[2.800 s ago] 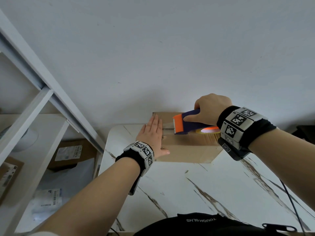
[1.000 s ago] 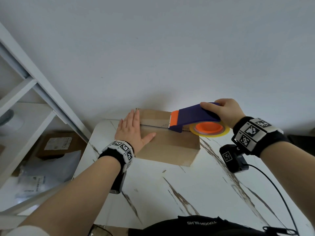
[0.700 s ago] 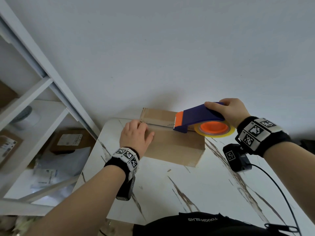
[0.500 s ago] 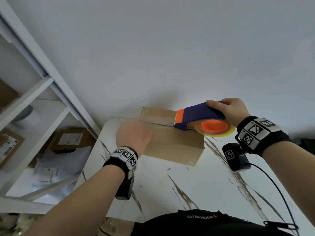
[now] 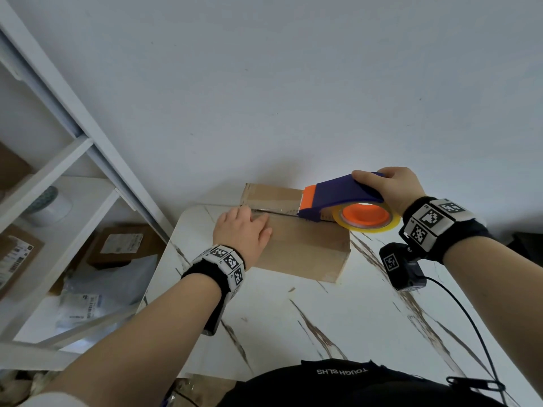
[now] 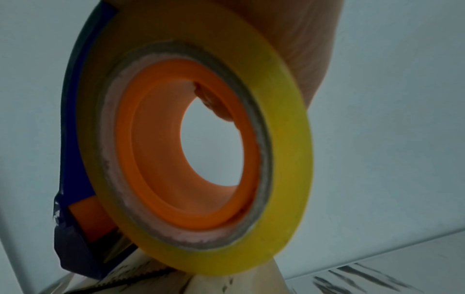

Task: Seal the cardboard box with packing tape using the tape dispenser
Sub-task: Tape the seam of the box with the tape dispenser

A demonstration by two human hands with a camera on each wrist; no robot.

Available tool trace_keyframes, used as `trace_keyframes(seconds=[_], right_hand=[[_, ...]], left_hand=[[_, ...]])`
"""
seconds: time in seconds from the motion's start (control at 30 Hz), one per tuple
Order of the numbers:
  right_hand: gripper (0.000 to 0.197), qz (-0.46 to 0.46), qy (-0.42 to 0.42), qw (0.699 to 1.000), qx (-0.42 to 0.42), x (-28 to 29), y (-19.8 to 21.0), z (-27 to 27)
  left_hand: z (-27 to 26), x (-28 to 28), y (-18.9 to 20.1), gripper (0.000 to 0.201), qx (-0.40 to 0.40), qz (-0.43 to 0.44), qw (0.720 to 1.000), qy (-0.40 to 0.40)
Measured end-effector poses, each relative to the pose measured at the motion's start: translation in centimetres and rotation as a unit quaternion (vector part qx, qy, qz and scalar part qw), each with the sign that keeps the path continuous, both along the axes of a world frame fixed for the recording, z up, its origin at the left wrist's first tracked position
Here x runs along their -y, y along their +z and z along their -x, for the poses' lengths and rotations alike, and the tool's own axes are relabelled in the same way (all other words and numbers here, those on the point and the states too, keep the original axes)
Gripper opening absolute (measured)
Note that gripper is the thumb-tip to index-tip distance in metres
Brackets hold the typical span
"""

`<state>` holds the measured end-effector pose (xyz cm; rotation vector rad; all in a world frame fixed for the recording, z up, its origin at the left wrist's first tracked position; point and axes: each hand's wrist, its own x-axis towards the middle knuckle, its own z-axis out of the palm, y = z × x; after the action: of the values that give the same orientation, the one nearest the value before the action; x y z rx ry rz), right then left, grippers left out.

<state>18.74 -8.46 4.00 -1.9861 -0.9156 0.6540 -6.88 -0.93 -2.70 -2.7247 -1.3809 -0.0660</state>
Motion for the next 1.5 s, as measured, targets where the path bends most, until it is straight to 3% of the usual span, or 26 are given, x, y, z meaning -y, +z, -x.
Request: trace_keyframes(seconds=[0.23, 0.4, 0.53, 0.63, 0.87, 1.1, 1.5], right_hand=[[0.046, 0.0, -0.004, 1.0, -0.006, 0.0, 0.0, -0.1], [0.046, 0.001, -0.004, 1.0, -0.011, -0.1, 0.0, -0.2], [0.043, 0.001, -0.006, 1.0, -0.017, 0.0, -0.2, -0.4], [0.043, -0.002, -0.01, 1.0, -0.017, 0.1, -0.3, -0.5], [0.046, 0.0, -0.01, 1.0, -0.014, 0.1, -0.3, -0.6], [0.049, -0.003, -0.008, 1.0, -0.014, 0.2, -0.2, -0.6], [0.046, -0.002, -0.005, 1.0, -0.009, 0.3, -0.2, -0.4]], left_hand=[[-1.9, -0.7, 0.9, 0.05, -0.109, 0.028, 0.992, -0.054], [-3.3, -0.7, 1.1, 0.051, -0.12, 0.029, 0.99, -0.068], [-3.6, -1.2, 1.1, 0.058, -0.106, 0.067, 0.992, -0.025], [-3.6, -1.8, 1.2, 0.063, -0.11, 0.09, 0.989, -0.034], [-3.2, -1.6, 1.1, 0.06, -0.065, 0.085, 0.994, -0.021], [-2.6, -1.6, 0.9, 0.078, -0.036, 0.116, 0.993, -0.001], [-2.2, 0.0, 1.6, 0.085, -0.014, 0.098, 0.995, 0.034]])
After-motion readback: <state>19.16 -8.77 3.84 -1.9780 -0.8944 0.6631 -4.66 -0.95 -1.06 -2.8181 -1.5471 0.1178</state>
